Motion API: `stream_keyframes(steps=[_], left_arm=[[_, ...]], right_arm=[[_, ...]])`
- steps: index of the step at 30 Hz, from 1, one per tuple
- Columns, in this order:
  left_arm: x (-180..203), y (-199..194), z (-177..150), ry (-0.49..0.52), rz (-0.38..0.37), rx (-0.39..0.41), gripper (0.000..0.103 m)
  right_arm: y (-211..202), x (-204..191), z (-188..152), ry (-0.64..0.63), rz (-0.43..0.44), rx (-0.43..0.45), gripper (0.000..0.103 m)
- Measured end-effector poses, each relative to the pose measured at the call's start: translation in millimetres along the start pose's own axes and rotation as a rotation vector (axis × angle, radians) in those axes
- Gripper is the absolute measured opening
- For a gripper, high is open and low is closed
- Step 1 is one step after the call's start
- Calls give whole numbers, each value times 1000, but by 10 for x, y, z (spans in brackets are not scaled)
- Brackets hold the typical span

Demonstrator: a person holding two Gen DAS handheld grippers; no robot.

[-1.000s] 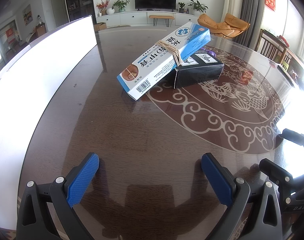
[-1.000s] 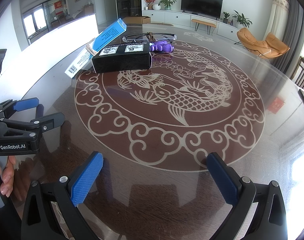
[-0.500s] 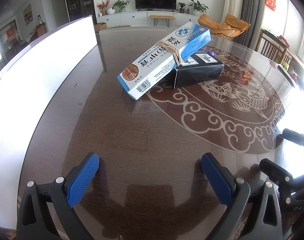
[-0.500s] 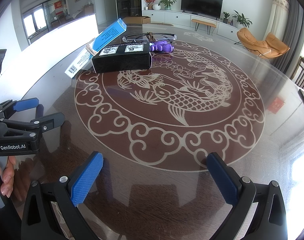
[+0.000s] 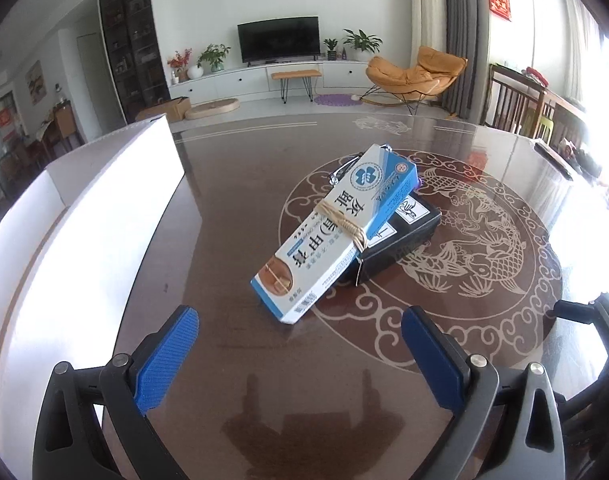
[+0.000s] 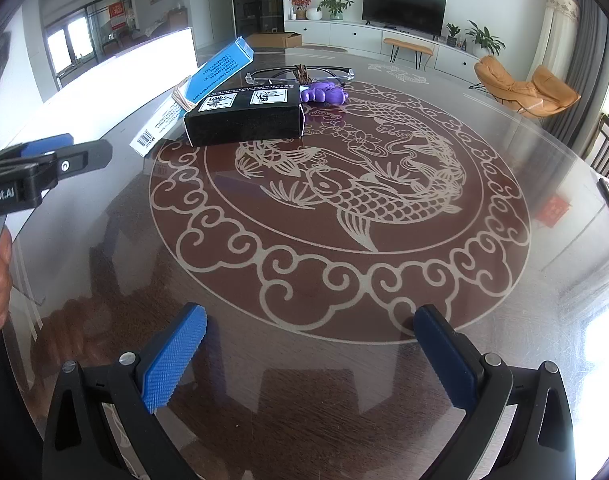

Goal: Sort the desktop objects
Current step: 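Grasp the blue-white ointment box with the left tool, then lift the ointment box with the left tool while the right tool grasps the black soap box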

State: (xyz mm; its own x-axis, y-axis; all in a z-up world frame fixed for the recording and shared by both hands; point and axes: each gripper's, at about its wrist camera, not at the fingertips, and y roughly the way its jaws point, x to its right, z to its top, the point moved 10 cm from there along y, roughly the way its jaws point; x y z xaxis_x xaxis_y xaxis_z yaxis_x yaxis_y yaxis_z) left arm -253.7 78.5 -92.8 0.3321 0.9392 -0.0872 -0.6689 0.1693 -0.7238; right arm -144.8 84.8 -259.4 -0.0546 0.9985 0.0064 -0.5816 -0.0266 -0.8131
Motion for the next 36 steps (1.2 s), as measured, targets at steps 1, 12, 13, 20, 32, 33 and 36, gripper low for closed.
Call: stream_keyframes(steps=[1, 12, 13, 20, 32, 33, 36], left_arm=[[34, 67, 105, 33, -12, -2, 103], [100, 841, 574, -43, -144, -112, 64], [39, 871, 552, -120, -188, -133, 52], [-444, 592, 14, -252, -1, -198, 44], [-697, 391, -699, -317, 150, -159, 100], [-734, 393, -703, -320, 158, -163, 100], [-748, 390, -696, -317, 164, -155, 101]], right_arm=[[0, 0, 0, 0, 0, 0, 103], [-3, -2, 0, -1, 1, 0, 103], [0, 1, -1, -1, 1, 0, 103], [-1, -1, -1, -1, 1, 0, 103], [0, -1, -1, -2, 2, 0, 103], [0, 1, -1, -2, 2, 0, 103], [-1, 1, 1, -2, 3, 0, 103]])
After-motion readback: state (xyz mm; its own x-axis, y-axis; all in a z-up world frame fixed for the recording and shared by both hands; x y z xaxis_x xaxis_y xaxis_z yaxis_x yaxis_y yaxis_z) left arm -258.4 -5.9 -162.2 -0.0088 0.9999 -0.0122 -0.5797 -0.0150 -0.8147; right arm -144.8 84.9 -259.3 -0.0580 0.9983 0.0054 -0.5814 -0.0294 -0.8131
